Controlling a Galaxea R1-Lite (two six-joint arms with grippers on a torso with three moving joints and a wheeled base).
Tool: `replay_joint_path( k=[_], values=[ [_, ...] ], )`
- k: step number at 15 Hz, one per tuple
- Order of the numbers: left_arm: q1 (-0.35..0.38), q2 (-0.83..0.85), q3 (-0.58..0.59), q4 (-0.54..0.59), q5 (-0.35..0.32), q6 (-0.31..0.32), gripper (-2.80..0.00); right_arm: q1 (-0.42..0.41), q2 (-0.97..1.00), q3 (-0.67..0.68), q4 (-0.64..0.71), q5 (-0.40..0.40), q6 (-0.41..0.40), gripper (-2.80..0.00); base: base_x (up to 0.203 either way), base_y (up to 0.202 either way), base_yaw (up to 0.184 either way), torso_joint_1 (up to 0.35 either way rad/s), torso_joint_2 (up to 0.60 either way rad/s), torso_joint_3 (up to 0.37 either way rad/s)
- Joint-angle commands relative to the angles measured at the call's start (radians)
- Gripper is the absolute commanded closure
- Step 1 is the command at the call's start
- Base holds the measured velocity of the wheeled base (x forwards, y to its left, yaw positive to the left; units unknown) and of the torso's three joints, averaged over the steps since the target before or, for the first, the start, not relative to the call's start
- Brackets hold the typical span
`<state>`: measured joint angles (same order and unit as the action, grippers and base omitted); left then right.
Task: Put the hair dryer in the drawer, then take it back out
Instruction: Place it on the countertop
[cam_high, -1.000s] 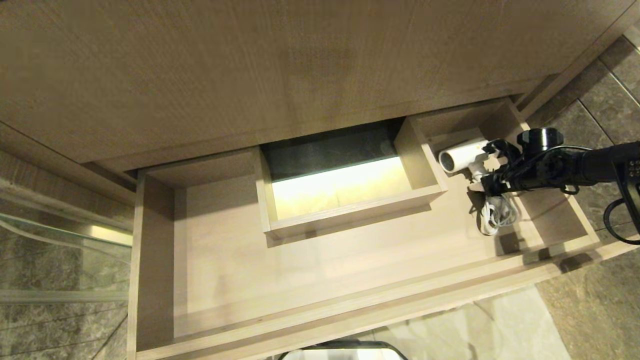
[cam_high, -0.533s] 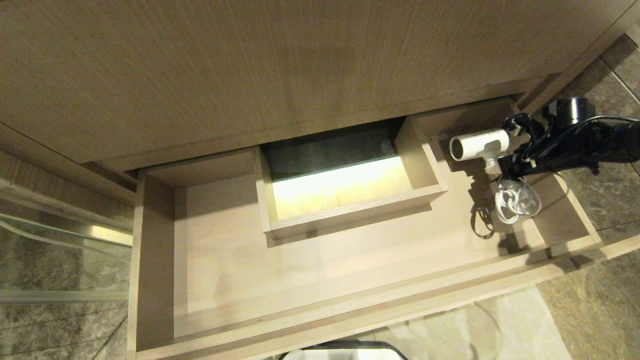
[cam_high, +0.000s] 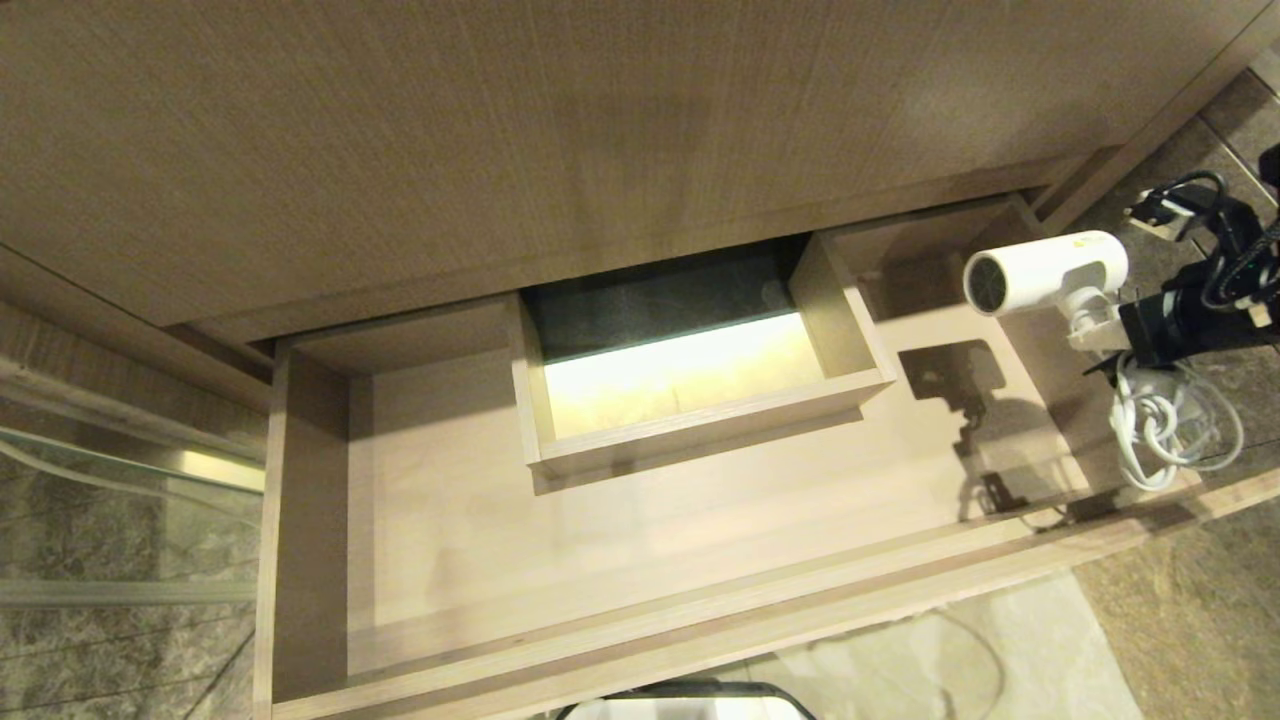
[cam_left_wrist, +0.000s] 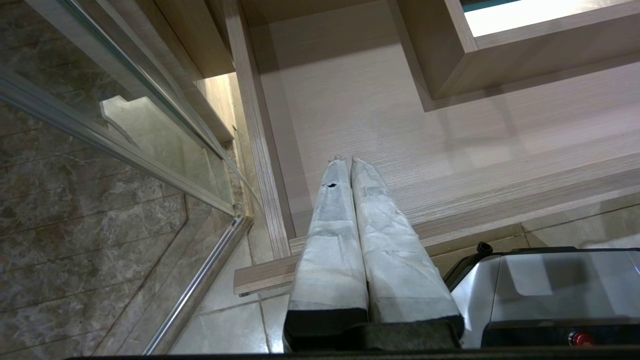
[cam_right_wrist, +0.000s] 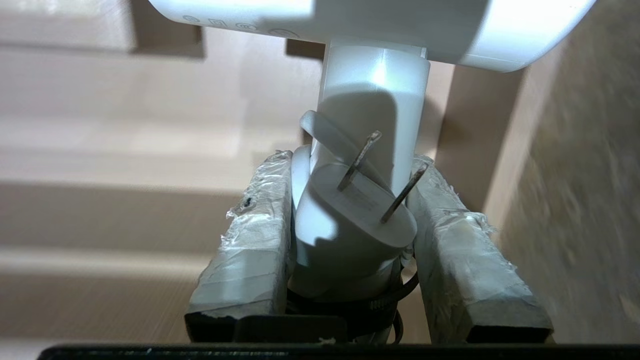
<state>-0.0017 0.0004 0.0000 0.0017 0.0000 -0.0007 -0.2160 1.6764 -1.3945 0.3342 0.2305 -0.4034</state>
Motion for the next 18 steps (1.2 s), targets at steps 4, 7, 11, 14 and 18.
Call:
replay_joint_path(
  k=[4,7,11,14,18],
  values=[
    [0.000,0.000,0.001,0.000,0.000,-0.001,0.00,0.002,-0.457,0.155,0.084,-0.041,-0.035,0.00,0.000,0.000,0.000,0.000,0.00,0.000],
    [0.000,0.000,0.000,0.000,0.000,-0.001,0.00,-0.007,-0.646,0.226,0.103,-0.055,-0.083,0.00,0.000,0.000,0.000,0.000,0.00,0.000],
    [0.000,0.000,0.001,0.000,0.000,-0.001,0.00,-0.039,-0.773,0.281,0.103,-0.058,-0.096,0.00,0.000,0.000,0.000,0.010,-0.02,-0.006],
    [0.000,0.000,0.000,0.000,0.000,-0.001,0.00,-0.079,-0.881,0.302,0.116,-0.056,-0.098,0.00,0.000,0.000,0.000,0.189,-0.36,-0.151],
    [0.000,0.000,0.000,0.000,0.000,-0.001,0.00,-0.142,-1.004,0.351,0.062,-0.061,-0.117,0.00,0.000,0.000,0.000,0.103,-0.46,-0.211]
  ],
)
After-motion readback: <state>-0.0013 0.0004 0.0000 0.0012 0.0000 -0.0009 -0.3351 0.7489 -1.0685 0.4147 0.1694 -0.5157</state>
